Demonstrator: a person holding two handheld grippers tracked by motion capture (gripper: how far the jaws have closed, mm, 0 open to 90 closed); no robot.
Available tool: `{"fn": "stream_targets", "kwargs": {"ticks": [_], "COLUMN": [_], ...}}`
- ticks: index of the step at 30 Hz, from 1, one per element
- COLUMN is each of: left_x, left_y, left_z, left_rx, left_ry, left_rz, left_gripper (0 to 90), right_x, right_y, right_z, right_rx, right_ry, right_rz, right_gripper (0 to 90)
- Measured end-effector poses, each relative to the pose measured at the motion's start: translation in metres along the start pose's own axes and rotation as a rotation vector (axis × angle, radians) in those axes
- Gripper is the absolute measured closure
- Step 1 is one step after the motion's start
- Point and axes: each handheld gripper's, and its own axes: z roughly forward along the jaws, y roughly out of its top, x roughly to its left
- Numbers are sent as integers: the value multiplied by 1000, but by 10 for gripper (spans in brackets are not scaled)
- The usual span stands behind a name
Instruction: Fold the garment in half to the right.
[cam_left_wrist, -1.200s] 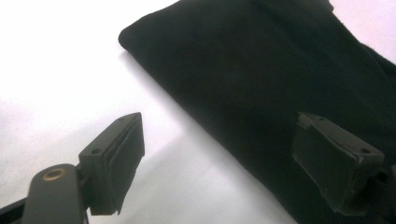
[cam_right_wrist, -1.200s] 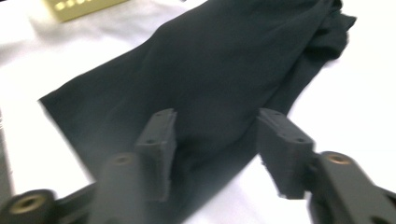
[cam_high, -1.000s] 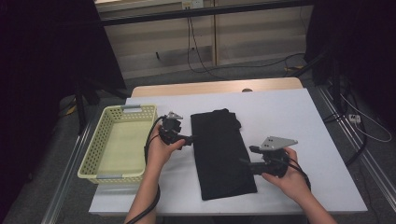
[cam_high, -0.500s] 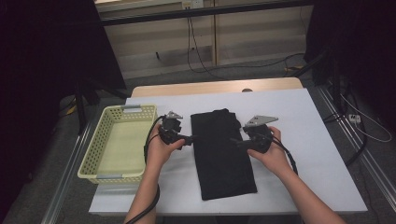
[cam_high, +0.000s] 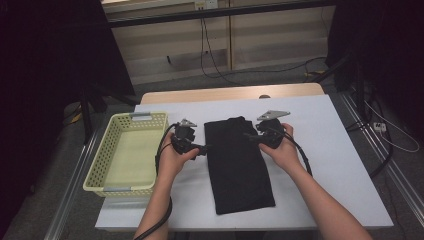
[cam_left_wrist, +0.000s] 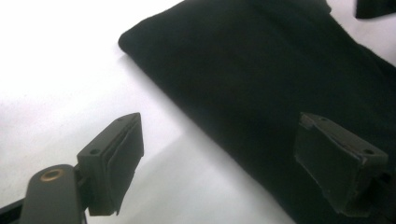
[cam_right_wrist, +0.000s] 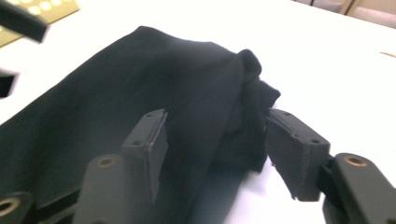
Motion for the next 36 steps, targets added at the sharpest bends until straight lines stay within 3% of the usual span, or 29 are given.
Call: {"fn": "stream_targets", "kwargs": {"ticks": [2, 6, 10, 12, 15, 18, 26, 30, 32, 33, 34, 36], "left_x": [0, -3, -2, -1, 1, 2, 0, -2, -1, -1, 0, 0], "left_y": [0, 0, -2, -2, -3, -4, -3, -2, -3, -3, -4, -4], "left_z": [0, 4, 5, 4, 3, 0, -2, 0, 1, 1, 1, 1], "left_rx": [1, 10, 15, 12, 9, 4, -5, -4, 2, 0, 0, 3], "left_ry": [1, -8, -11, -7, -8, -1, -10, -19, -19, -17, -12, -16], "left_rz": [0, 11, 6, 3, 2, -2, 6, 11, 10, 6, 6, 3], "left_gripper": [167, 168, 168, 168, 168, 168, 170, 170, 170, 170, 170, 170], "right_x": [-2, -4, -9, -11, -10, -8, -8, -13, -20, -21, -22, -25], "right_y": [3, 7, 8, 8, 7, 7, 18, 17, 9, 7, 7, 8], "right_z": [7, 22, 37, 43, 50, 51, 27, 26, 35, 37, 38, 36], "right_rx": [-12, 10, 25, 35, 63, 59, -10, 7, 48, 53, 53, 34], "right_ry": [10, -9, -24, -10, -29, -18, -38, -64, -53, -51, -80, -120], "right_rz": [13, -2, 25, 43, 35, 32, 61, 49, 72, 72, 63, 72], "right_gripper": [501, 585, 639, 686, 723, 852, 859, 842, 842, 794, 723, 708]}}
